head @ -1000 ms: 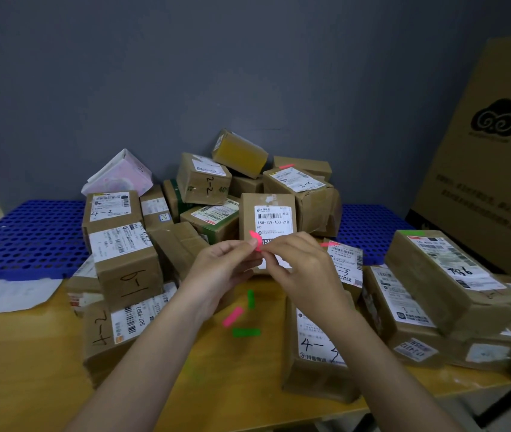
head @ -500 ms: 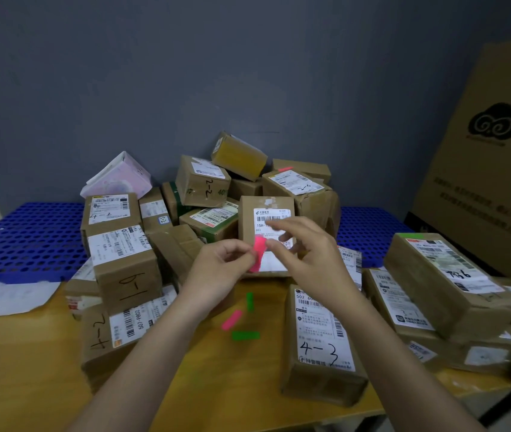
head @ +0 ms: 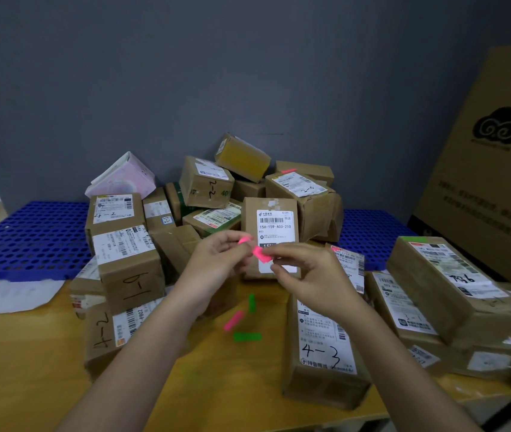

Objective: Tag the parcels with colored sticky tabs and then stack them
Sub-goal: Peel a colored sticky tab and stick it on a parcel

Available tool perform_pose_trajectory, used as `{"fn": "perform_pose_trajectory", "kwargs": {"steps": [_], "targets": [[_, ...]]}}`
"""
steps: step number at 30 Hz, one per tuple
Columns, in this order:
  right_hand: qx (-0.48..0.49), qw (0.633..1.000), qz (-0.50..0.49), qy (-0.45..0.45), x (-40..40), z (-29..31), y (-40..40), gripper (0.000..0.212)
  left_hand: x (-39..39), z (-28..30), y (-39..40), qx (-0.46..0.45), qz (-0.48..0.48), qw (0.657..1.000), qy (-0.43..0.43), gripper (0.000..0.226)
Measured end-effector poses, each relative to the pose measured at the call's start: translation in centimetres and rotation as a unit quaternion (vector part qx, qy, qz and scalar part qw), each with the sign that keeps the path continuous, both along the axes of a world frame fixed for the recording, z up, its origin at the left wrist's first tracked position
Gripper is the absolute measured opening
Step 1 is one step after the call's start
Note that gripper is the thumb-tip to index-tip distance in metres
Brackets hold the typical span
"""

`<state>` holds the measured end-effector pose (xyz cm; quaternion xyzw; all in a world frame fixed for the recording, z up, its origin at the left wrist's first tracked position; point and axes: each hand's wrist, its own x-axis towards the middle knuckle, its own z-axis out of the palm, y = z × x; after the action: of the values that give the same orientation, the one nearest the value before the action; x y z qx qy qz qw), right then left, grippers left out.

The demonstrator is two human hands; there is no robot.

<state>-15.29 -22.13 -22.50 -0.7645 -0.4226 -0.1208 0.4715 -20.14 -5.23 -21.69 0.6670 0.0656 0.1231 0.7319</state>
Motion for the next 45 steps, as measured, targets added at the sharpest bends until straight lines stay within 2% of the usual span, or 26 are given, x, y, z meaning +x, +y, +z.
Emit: {"fn": "perform_pose_trajectory", "kwargs": {"steps": [2, 4, 6, 8, 11, 13, 15, 17, 20, 23, 27, 30, 33, 35, 37, 42, 45], "targets": [[-0.034, 0.991, -0.019, -0.129, 0.1, -0.2, -0.1, 0.023, 0.2, 0.0, 0.0, -0.026, -0.002, 1.000, 0.013, 0.014], [-0.035, 0.978, -0.040, -0.202, 0.1, -0.3, 0.2, 0.023, 0.2, 0.0, -0.2, -0.084, -0.021, 0.996, 0.016, 0.016], [-0.019, 0.975, -0.058, -0.214, -0.1, -0.3, 0.8, 0.023, 0.0, 0.0, -0.4, -0.149, -0.064, 0.986, 0.021, 0.018], [-0.009, 0.976, -0.066, -0.208, -0.3, -0.2, 1.1, 0.024, -0.2, -0.1, -0.5, -0.162, -0.092, 0.982, 0.026, 0.016], [-0.068, 0.971, -0.069, -0.219, -0.1, -0.1, 0.9, 0.025, -0.4, -0.2, -0.3, -0.094, -0.057, 0.994, 0.016, 0.012], [-0.131, 0.947, -0.093, -0.278, 0.0, 0.2, 1.0, 0.022, -0.3, -0.3, -0.1, -0.021, -0.029, 0.999, 0.005, 0.011], [-0.154, 0.926, -0.110, -0.327, 0.1, 0.5, 1.2, 0.023, -0.2, -0.4, 0.1, 0.035, -0.016, 0.999, -0.002, 0.009], [-0.157, 0.940, -0.103, -0.286, 0.1, 1.1, 1.4, 0.021, -0.2, -0.5, 0.2, 0.052, -0.015, 0.998, -0.010, 0.010], [-0.156, 0.978, -0.066, -0.119, 0.5, 2.1, 1.2, 0.005, -0.4, -0.4, 0.4, 0.043, -0.023, 0.999, -0.020, 0.013], [-0.147, 0.988, -0.038, 0.020, 0.7, 3.1, 1.3, 0.005, -0.5, -0.4, 0.7, 0.064, -0.050, 0.997, -0.018, 0.011], [-0.125, 0.971, 0.035, 0.199, 0.9, 3.9, 1.1, 0.003, -0.5, -0.4, 0.8, 0.117, -0.071, 0.991, -0.013, 0.011], [-0.119, 0.948, 0.075, 0.284, 1.3, 4.1, 0.9, 0.009, -0.4, -0.6, 0.8, 0.136, -0.072, 0.988, -0.029, 0.011], [-0.093, 0.930, 0.071, 0.349, 1.5, 3.9, 0.9, 0.014, -0.4, -0.6, 0.8, 0.158, -0.073, 0.984, -0.039, 0.012], [-0.076, 0.922, 0.055, 0.376, 1.6, 3.7, 1.0, 0.015, -0.3, -0.7, 0.7, 0.161, -0.070, 0.984, -0.042, 0.012], [-0.074, 0.927, 0.040, 0.366, 1.6, 3.5, 0.9, 0.015, -0.2, -0.8, 0.7, 0.157, -0.067, 0.984, -0.043, 0.012], [-0.061, 0.954, -0.001, 0.293, 1.0, 2.2, 1.1, 0.010, -0.6, -1.2, 0.6, 0.110, -0.102, 0.988, -0.027, 0.016], [-0.060, 0.972, -0.040, 0.226, 0.9, 1.0, 1.5, 0.008, -0.6, -2.3, 0.6, 0.111, -0.069, 0.991, -0.010, 0.016]]}}
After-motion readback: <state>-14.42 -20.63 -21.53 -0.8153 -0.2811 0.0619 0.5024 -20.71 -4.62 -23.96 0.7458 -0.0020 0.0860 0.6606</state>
